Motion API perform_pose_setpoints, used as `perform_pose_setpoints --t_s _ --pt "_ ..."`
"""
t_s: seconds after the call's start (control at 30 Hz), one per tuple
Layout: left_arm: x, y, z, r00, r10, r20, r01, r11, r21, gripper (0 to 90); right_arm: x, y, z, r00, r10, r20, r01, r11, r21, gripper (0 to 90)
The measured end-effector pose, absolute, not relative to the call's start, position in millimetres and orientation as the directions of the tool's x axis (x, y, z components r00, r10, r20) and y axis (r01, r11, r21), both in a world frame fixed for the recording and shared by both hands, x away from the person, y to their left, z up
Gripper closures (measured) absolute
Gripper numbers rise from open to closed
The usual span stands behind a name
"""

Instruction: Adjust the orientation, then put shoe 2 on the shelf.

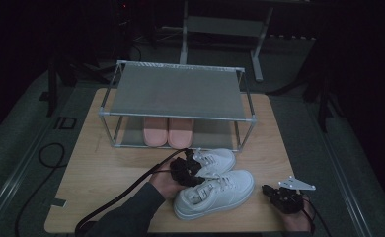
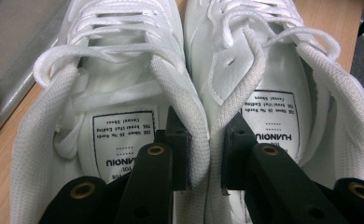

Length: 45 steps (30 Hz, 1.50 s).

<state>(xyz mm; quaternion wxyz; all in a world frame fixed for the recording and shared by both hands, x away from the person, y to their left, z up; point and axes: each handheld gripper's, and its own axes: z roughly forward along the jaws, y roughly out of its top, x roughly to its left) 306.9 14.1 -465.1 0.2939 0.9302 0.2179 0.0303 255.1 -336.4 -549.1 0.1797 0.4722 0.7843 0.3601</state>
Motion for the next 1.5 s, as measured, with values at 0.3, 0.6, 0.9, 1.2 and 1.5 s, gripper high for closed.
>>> perform_pose_setpoints --t_s 0.3,0.6,0.9,1.2,1.5 --pt "310 16 -459 0.904 0.423 -0.059 0.379 -0.734 0.564 77.3 253 -336 -551 -0.484 0.874 0.051 0.616 0.299 0.729 83.0" --pt "313 15 -451 0.906 0.419 -0.059 0.373 -0.724 0.581 77.4 252 -337 -552 -0.481 0.875 0.048 0.618 0.300 0.727 82.2" --pt "316 16 -437 0.912 0.408 -0.045 0.351 -0.717 0.602 77.4 251 -337 -553 -0.479 0.876 0.057 0.619 0.290 0.730 81.8" --pt "316 5 -422 0.926 0.377 -0.015 0.307 -0.731 0.609 77.4 251 -338 -553 -0.481 0.875 0.060 0.618 0.290 0.731 81.6" --pt "317 -9 -402 0.941 0.338 0.005 0.261 -0.739 0.622 77.3 249 -338 -554 -0.477 0.876 0.067 0.618 0.280 0.735 80.0"
